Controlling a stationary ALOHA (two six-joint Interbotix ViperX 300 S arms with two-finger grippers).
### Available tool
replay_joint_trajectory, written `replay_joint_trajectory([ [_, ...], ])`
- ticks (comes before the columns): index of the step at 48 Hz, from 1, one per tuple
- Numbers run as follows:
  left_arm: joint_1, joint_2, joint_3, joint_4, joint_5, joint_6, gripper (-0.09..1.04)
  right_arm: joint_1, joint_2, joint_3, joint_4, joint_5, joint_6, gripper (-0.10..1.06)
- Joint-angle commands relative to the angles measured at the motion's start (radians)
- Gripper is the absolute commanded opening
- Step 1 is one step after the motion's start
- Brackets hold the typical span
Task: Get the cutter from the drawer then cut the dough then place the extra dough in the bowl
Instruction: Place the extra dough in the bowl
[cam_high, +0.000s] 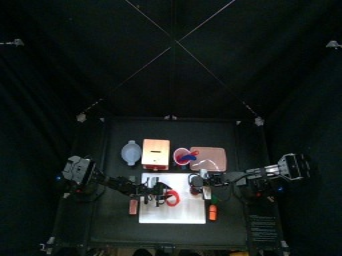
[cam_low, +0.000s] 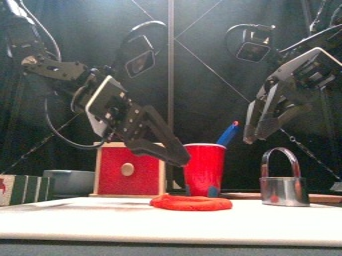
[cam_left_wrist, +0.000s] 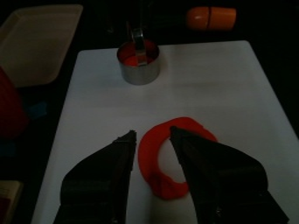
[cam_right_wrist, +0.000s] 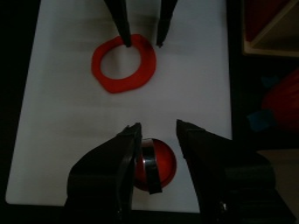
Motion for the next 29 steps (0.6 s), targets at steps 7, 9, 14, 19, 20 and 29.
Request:
replay_joint_trajectory([
  [7,0.037,0.020,-0.072,0.009,0.153,0.002,0.77,0.031,0.000,-0.031,0.032,-0.006,0.000,0.76],
  [9,0.037,0.020,-0.072,0.011,0.161,0.000,0.77,0.031,0.000,-0.032,0.034,-0.006,0.002,0.76],
  [14,0.037,0.020,-0.071,0.011,0.193,-0.006,0.76,0.029,0.000,-0.029,0.035,-0.006,0.000,0.76],
  [19,0.037,0.020,-0.072,0.011,0.207,-0.006,0.72,0.025,0.002,-0.028,0.035,-0.008,0.000,0.76],
  [20,0.037,0.020,-0.071,0.011,0.207,-0.006,0.71,0.025,0.000,-0.028,0.035,-0.006,0.000,0.76],
  [29,0.025,0.015,-0.069,0.012,0.204,-0.003,0.60,0.021,0.003,-0.026,0.035,-0.006,0.000,0.76],
])
